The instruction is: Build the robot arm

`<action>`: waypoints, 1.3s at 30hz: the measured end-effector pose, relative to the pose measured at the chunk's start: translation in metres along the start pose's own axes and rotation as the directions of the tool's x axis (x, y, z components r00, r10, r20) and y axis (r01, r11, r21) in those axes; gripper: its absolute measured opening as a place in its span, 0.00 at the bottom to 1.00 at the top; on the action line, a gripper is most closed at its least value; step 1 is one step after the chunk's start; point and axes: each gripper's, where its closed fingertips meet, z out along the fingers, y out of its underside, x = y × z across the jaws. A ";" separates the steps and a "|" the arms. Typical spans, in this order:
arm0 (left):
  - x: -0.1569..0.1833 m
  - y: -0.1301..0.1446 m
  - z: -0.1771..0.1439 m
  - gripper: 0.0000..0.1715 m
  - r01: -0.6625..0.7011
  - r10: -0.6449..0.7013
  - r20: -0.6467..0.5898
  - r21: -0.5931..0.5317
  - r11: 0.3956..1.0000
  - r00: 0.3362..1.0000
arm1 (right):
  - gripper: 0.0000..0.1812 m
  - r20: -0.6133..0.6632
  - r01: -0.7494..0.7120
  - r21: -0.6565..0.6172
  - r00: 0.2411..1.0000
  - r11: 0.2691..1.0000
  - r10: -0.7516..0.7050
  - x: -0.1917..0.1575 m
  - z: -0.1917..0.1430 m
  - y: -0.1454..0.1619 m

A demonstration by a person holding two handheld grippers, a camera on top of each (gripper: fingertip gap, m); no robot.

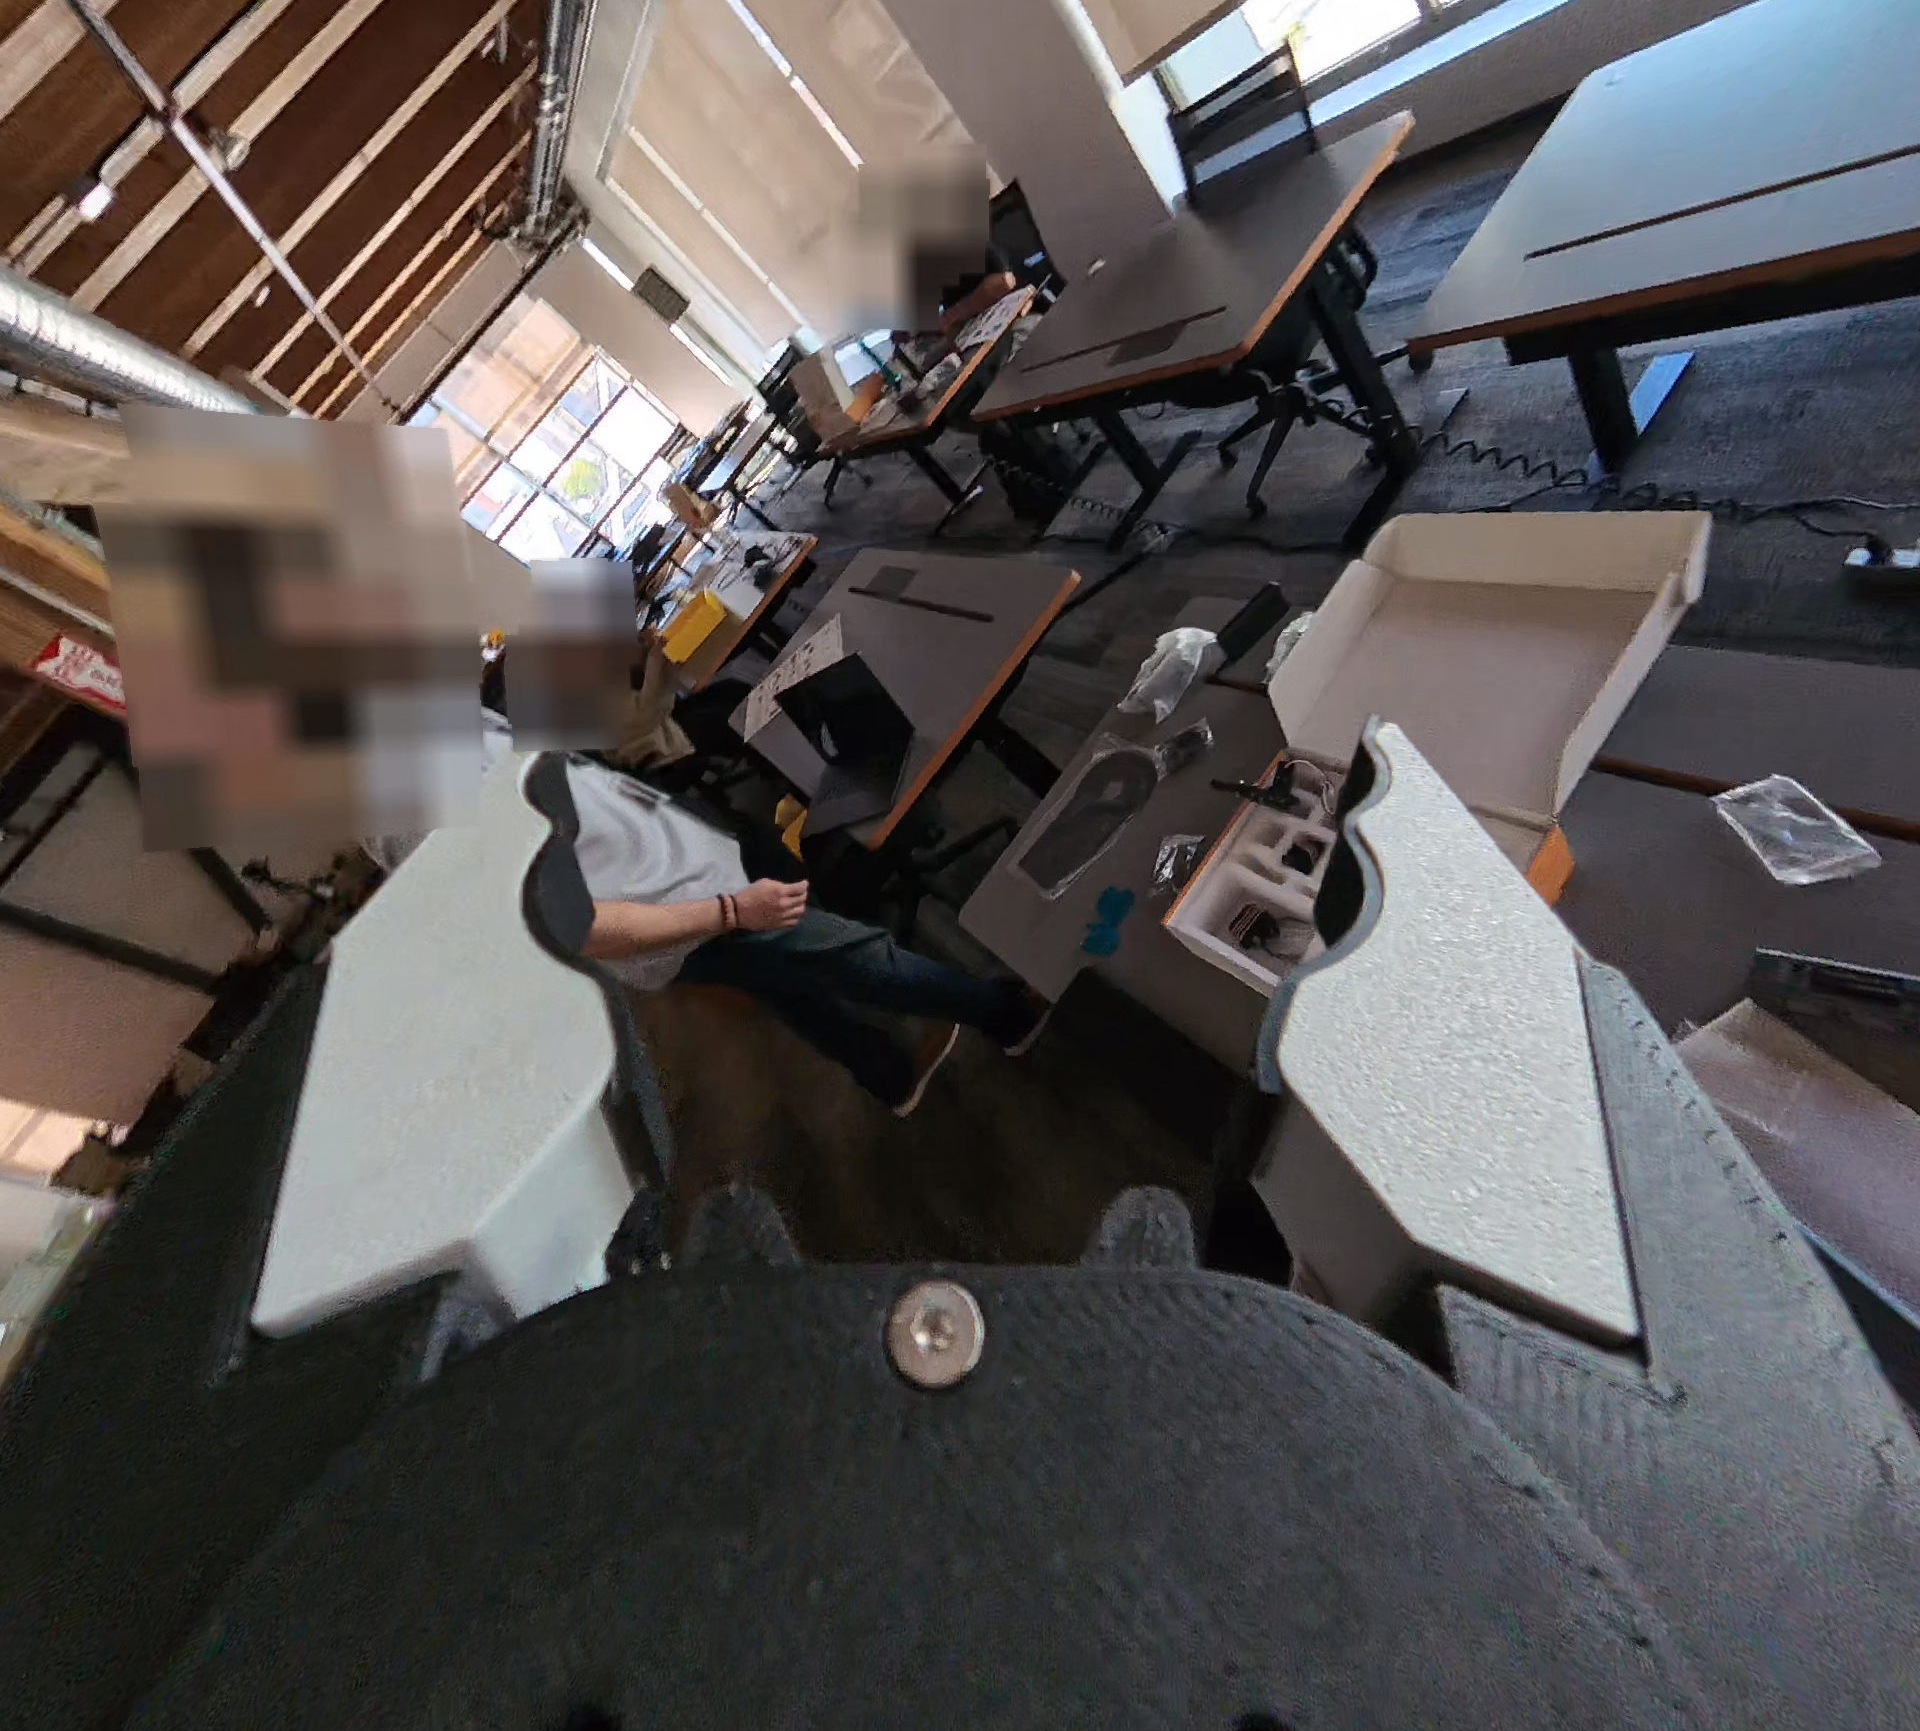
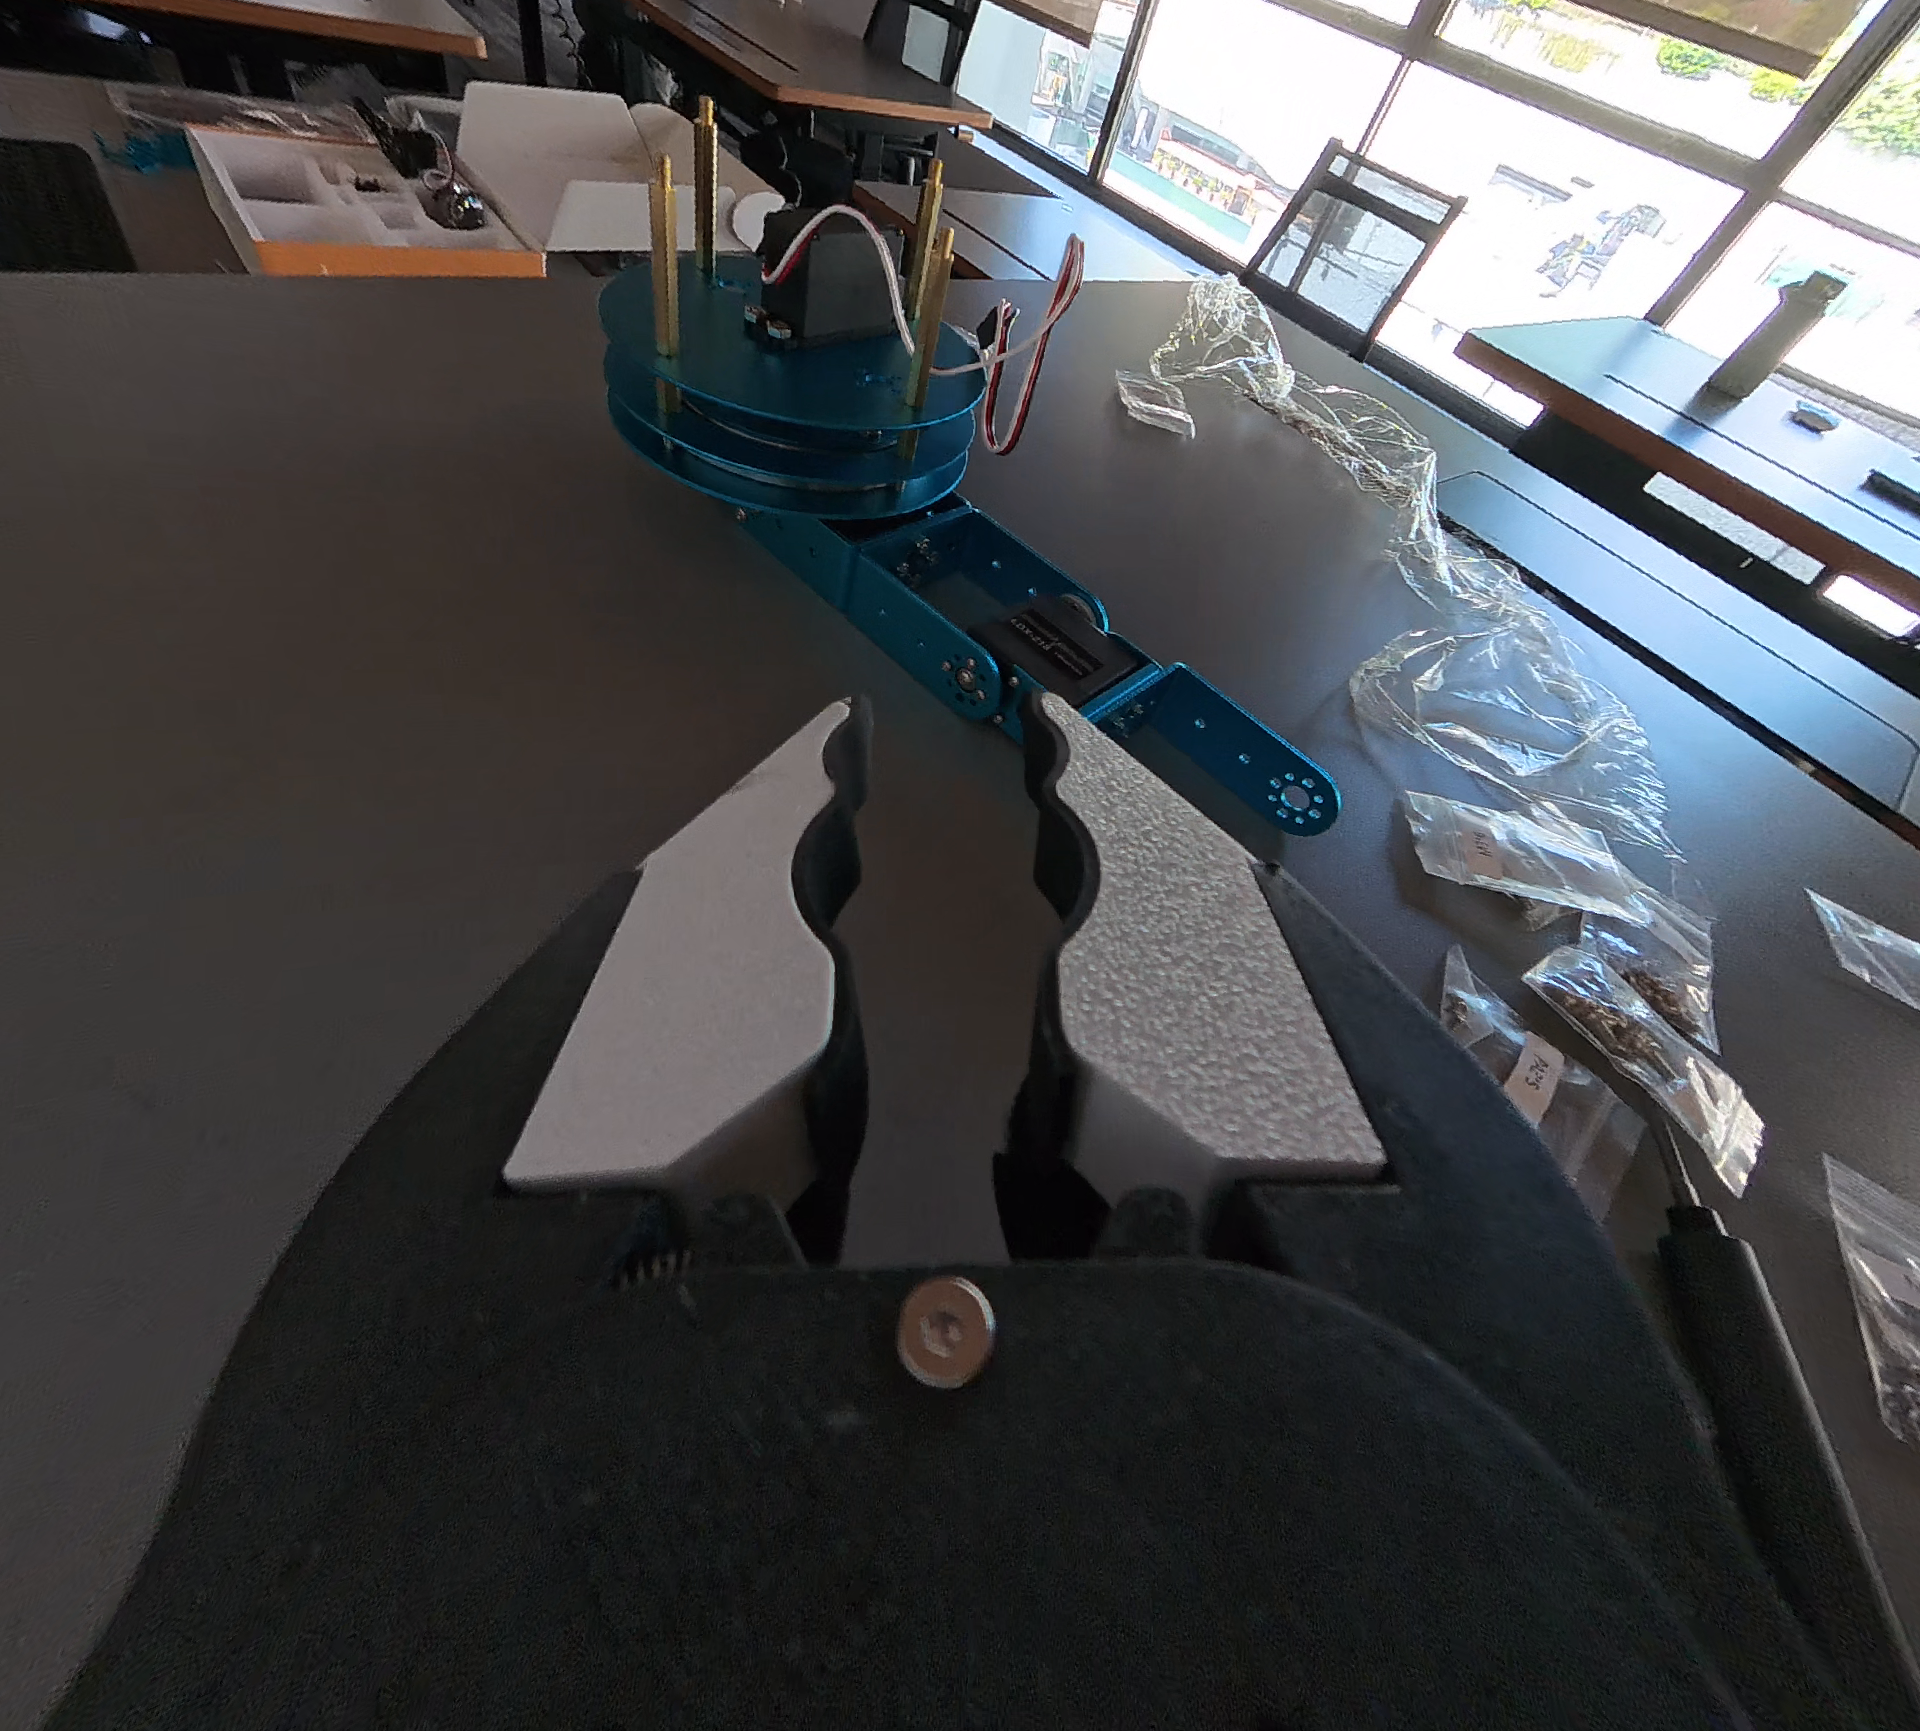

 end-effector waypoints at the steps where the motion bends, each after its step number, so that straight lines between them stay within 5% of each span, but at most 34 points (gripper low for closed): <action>1: -0.013 0.002 0.001 0.83 0.041 -0.040 0.031 -0.021 0.999 0.999 | 0.16 -0.002 0.004 -0.005 1.000 1.000 -0.004 0.000 0.001 0.001; 5: -0.056 0.019 -0.003 0.69 0.229 -0.219 0.139 -0.061 0.971 0.966 | 0.15 -0.004 0.018 -0.027 1.000 0.999 -0.018 -0.001 0.003 0.004; 10: -0.073 0.012 -0.020 0.43 0.036 -0.042 0.236 0.031 0.999 0.971 | 0.11 -0.018 0.075 -0.049 0.997 0.996 -0.076 -0.003 0.005 0.006; 15: -0.078 0.019 -0.027 0.26 0.012 -0.023 0.306 0.038 0.999 0.952 | 0.09 -0.032 0.134 -0.041 0.990 0.990 -0.136 -0.006 0.003 0.005; 25: -0.095 0.014 -0.039 0.32 0.162 -0.167 0.325 0.042 0.986 0.931 | 0.06 -0.063 0.182 -0.060 0.981 0.982 -0.185 -0.004 0.004 0.008; 39: -0.036 0.024 -0.049 0.49 0.264 -0.274 0.078 0.120 0.957 0.958 | 0.06 -0.054 0.219 -0.075 0.973 0.973 -0.224 -0.007 0.006 0.010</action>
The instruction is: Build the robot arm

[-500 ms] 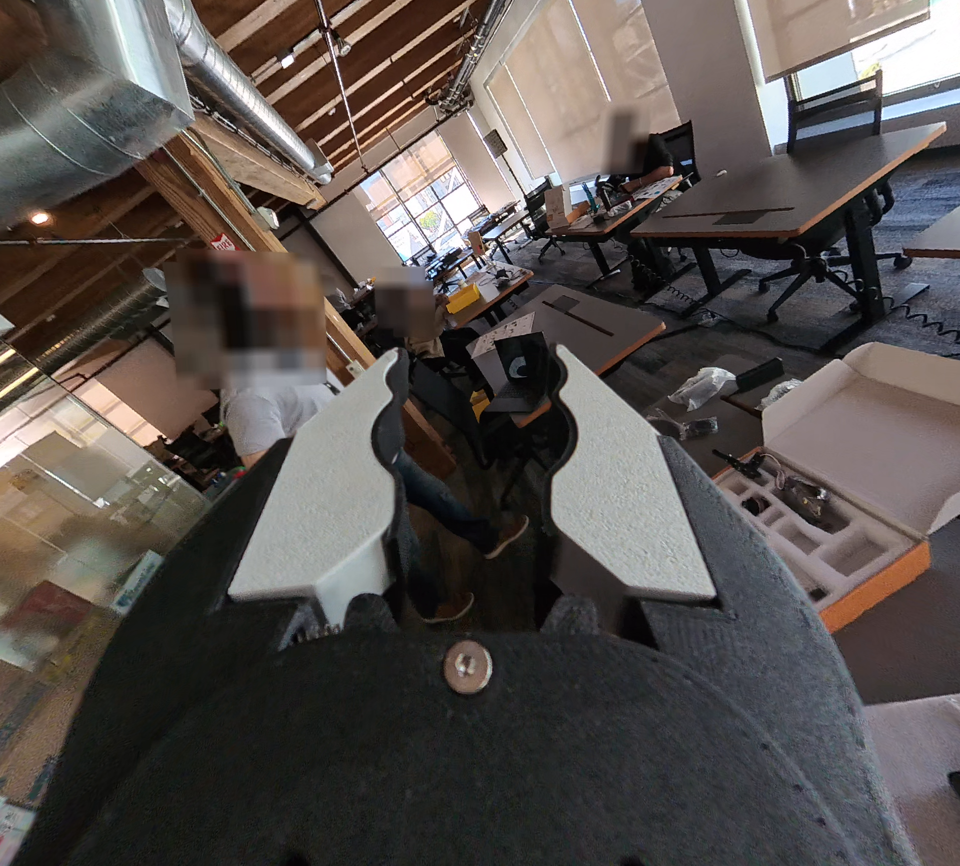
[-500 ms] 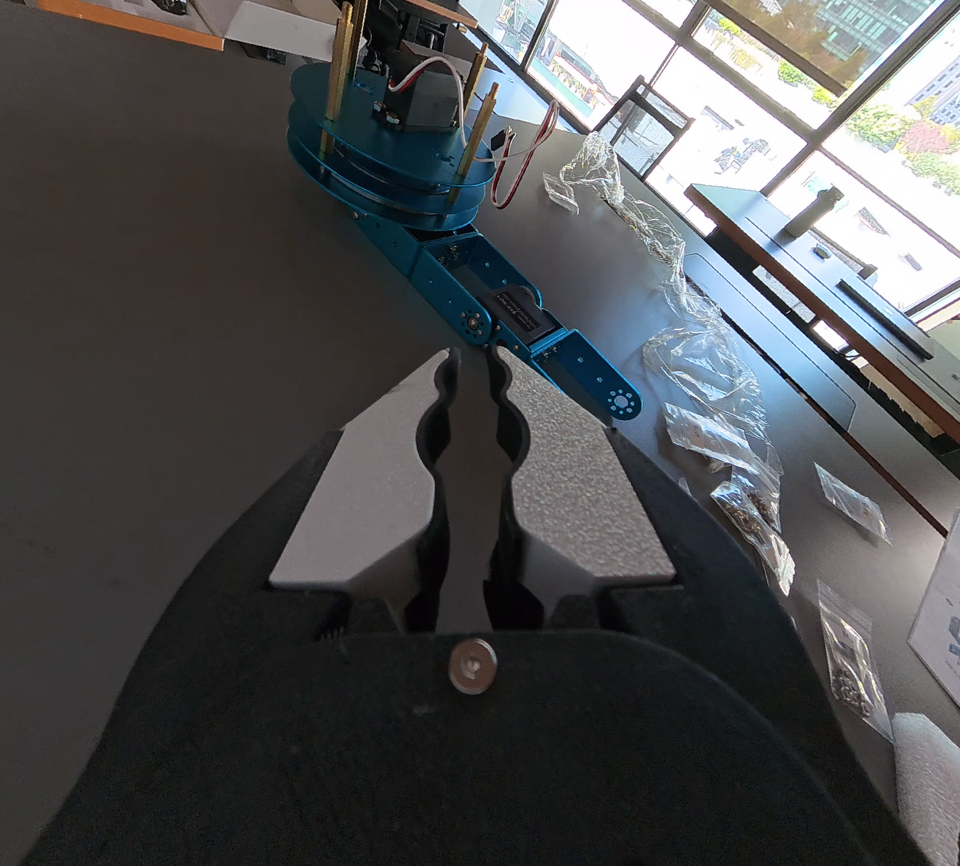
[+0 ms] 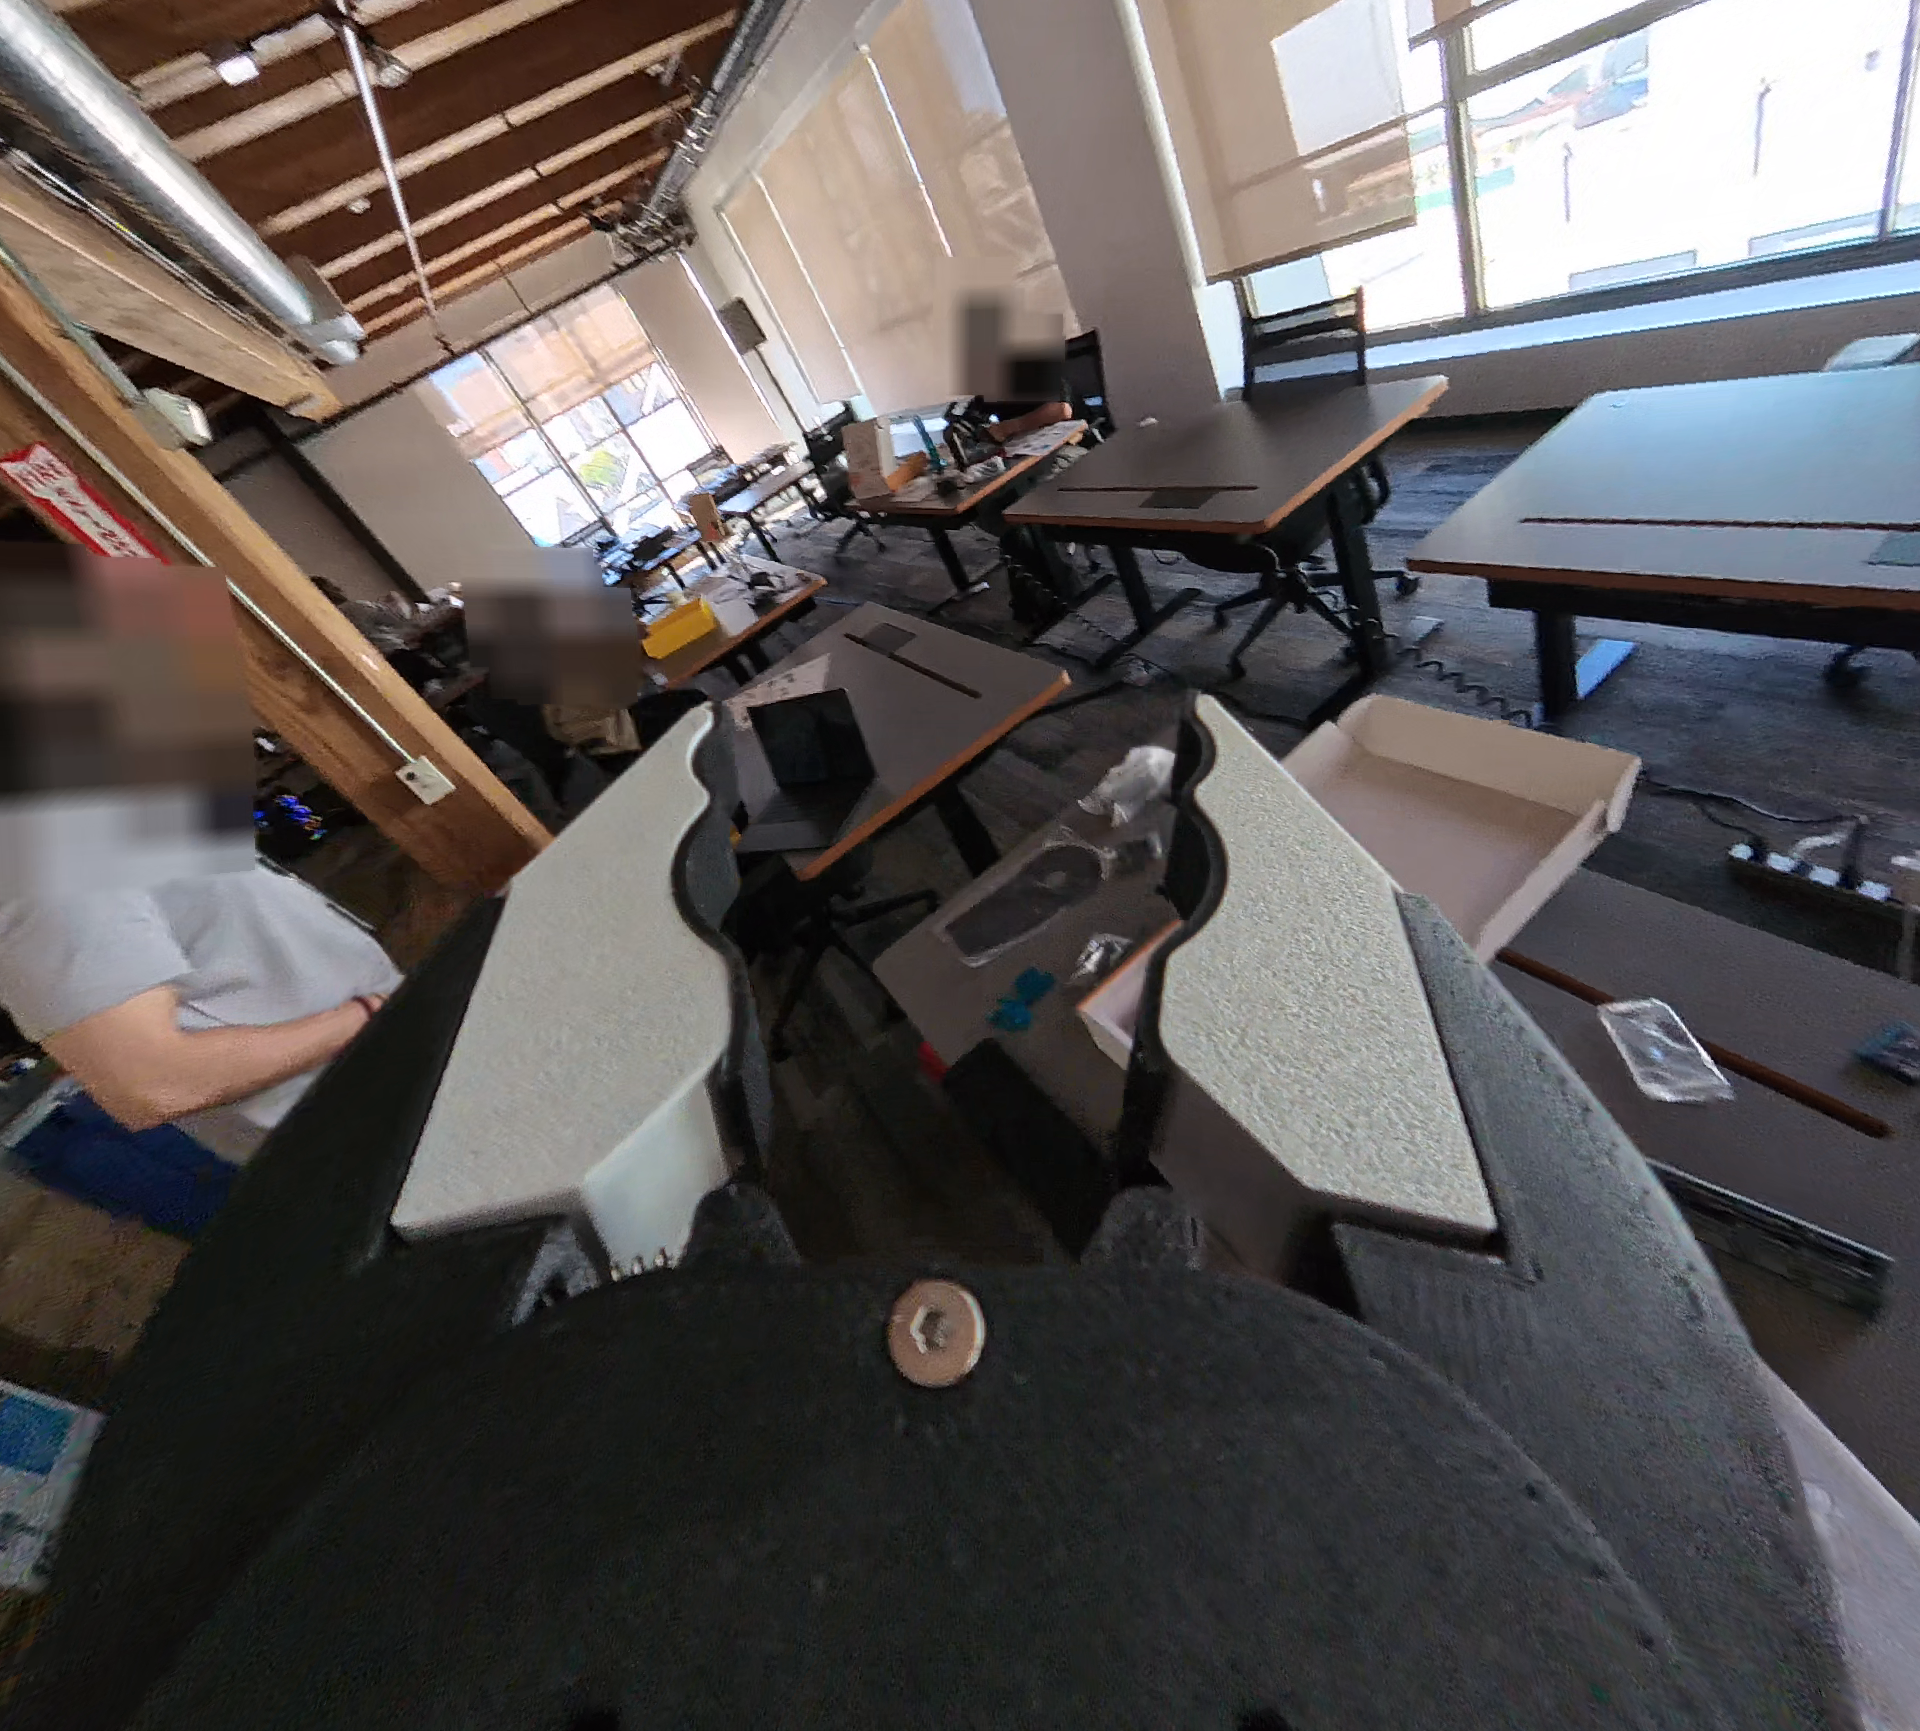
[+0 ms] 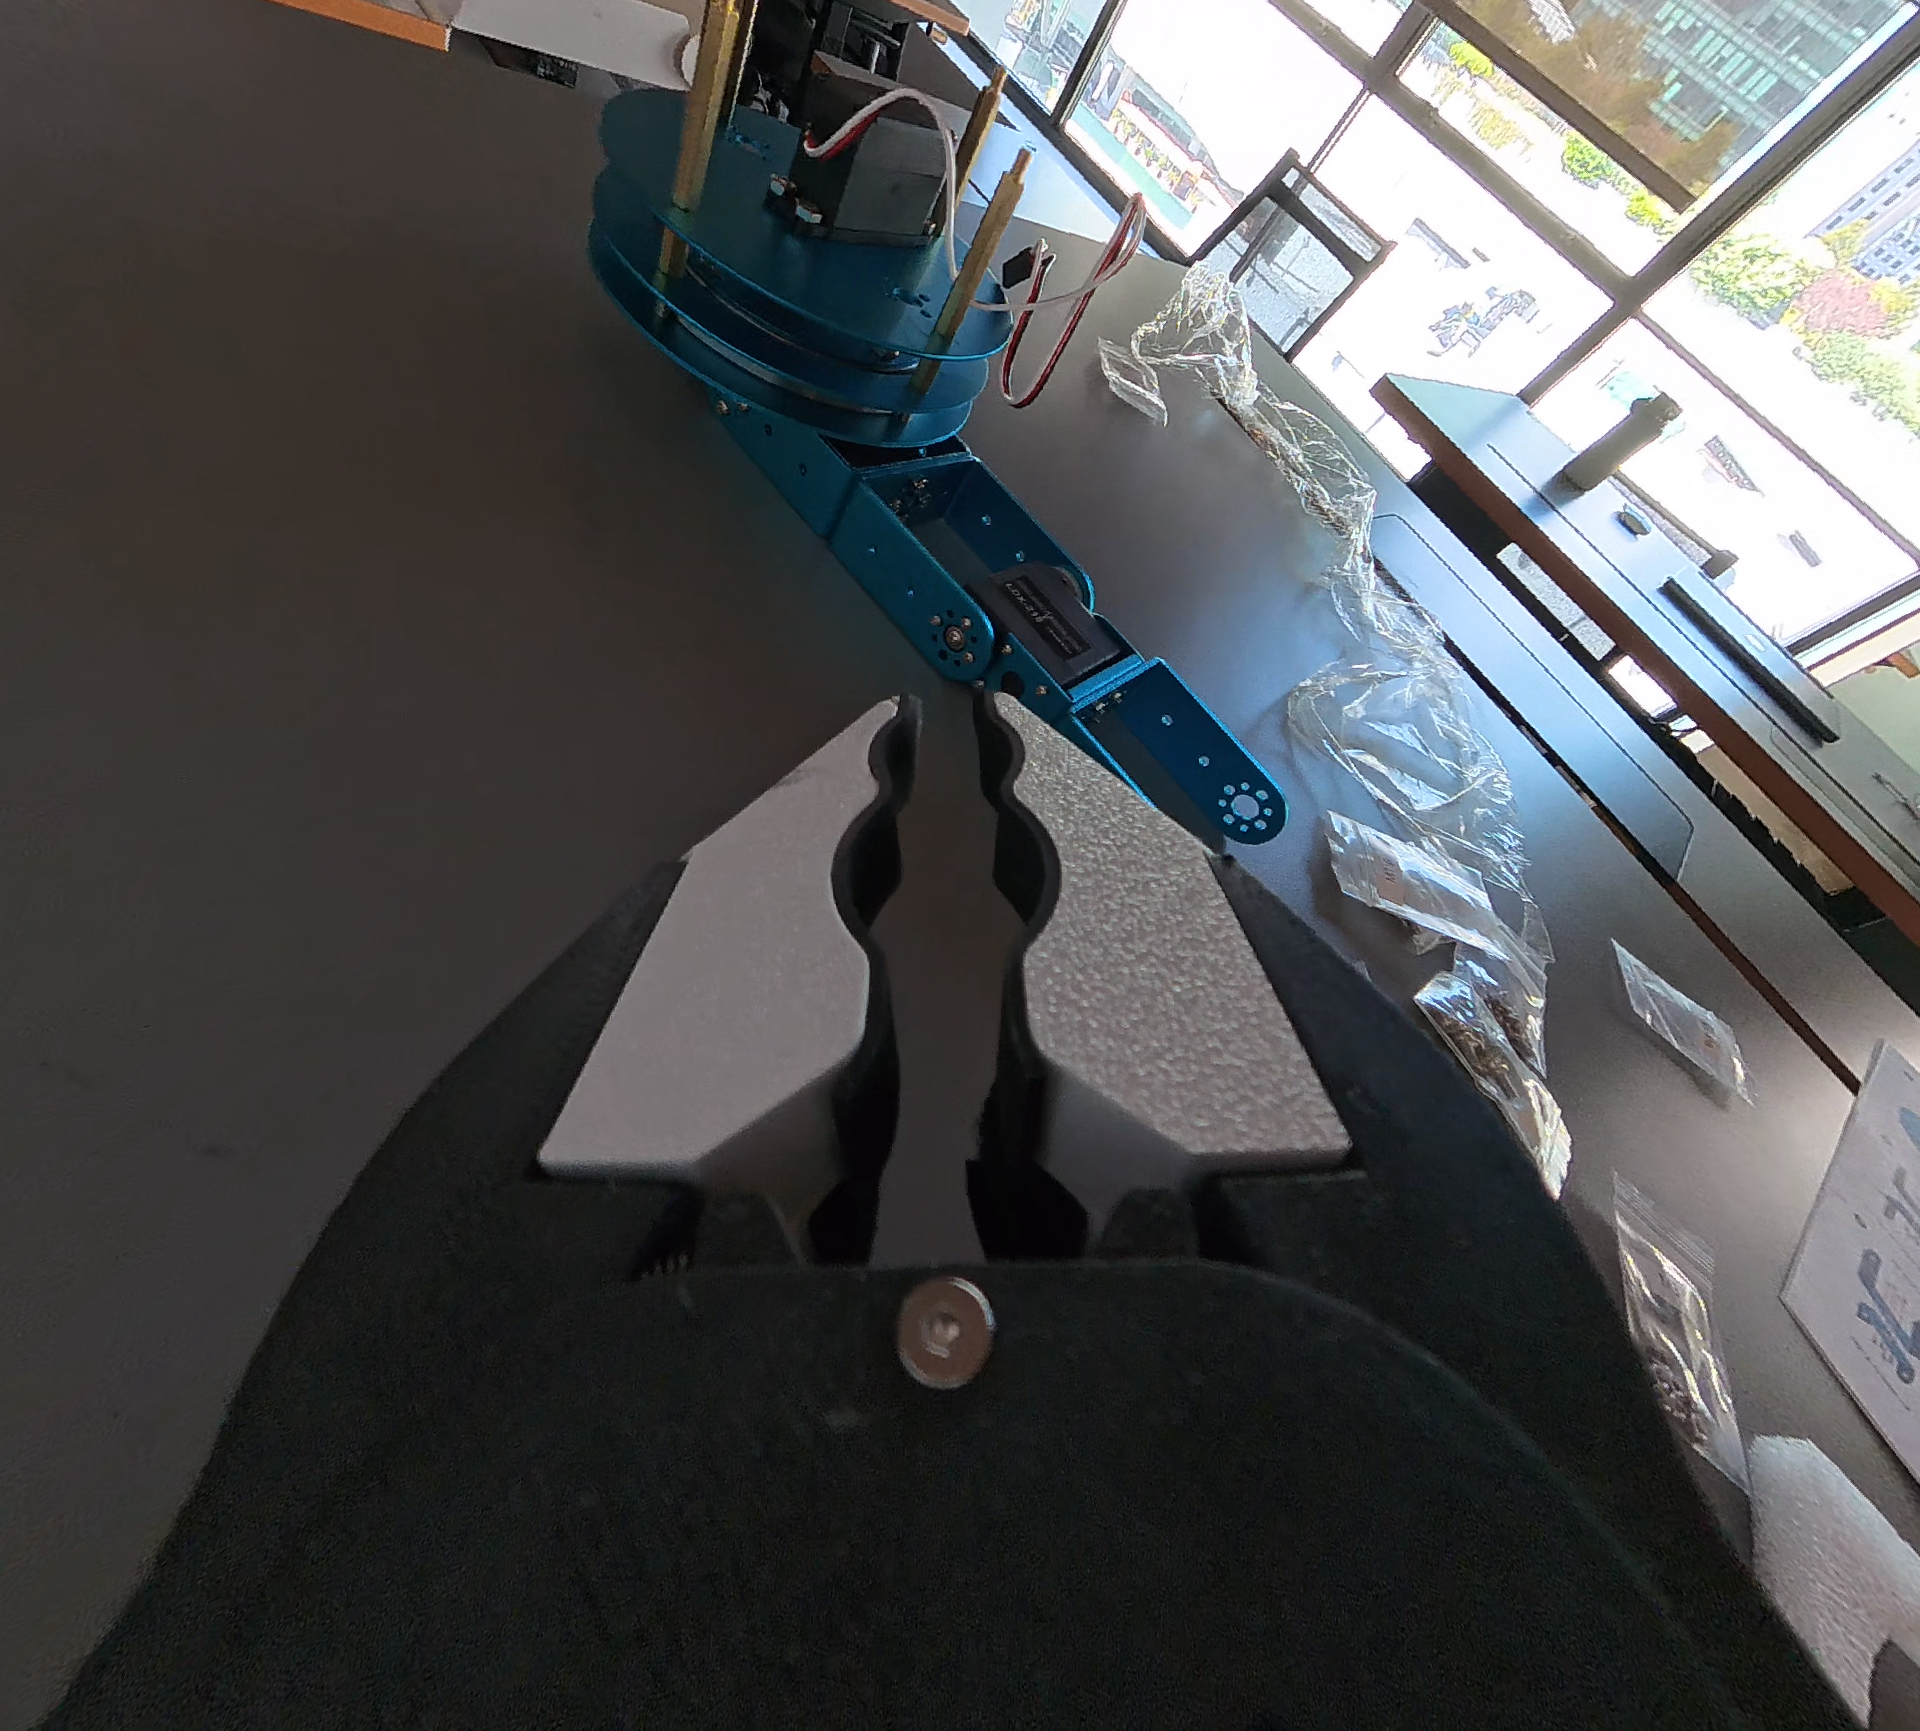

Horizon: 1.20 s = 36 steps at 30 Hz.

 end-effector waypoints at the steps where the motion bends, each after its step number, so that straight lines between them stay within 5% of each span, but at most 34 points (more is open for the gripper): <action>1: 0.008 0.010 0.000 0.50 0.006 -0.006 -0.018 -0.015 1.000 1.000 | 0.06 -0.002 0.007 0.003 1.000 1.000 -0.007 0.000 0.000 0.000; 6: 0.080 0.047 -0.035 0.54 0.272 -0.256 -0.279 0.019 0.962 0.925 | 0.06 -0.011 0.022 0.011 1.000 1.000 -0.022 -0.001 -0.001 -0.002; 11: 0.153 0.101 -0.158 0.59 0.552 -0.473 -0.542 -0.020 0.834 0.695 | 0.06 -0.005 0.007 0.038 1.000 0.999 -0.007 0.000 -0.004 -0.005; 16: 0.191 0.187 -0.306 0.60 0.567 -0.494 -0.584 -0.069 0.820 0.643 | 0.09 -0.002 -0.002 0.047 1.000 0.999 0.002 -0.002 -0.008 -0.007; 19: 0.238 0.219 -0.399 0.58 0.649 -0.550 -0.674 -0.137 0.749 0.493 | 0.10 0.015 0.008 0.052 1.000 0.999 -0.009 -0.007 -0.008 -0.008; 24: 0.318 0.257 -0.509 0.58 0.454 -0.407 -0.760 -0.166 0.875 0.506 | 0.13 -0.027 -0.011 0.047 1.000 0.999 0.012 0.000 -0.011 -0.007; 29: 0.365 0.263 -0.572 0.56 0.377 -0.406 -0.806 -0.247 0.892 0.430 | 0.14 -0.016 -0.075 0.067 0.997 0.995 0.077 -0.001 -0.028 -0.006; 36: 0.403 0.249 -0.598 0.52 0.332 -0.366 -0.853 -0.246 0.911 0.372 | 0.13 0.028 0.003 0.058 1.000 0.998 -0.004 -0.019 -0.035 -0.006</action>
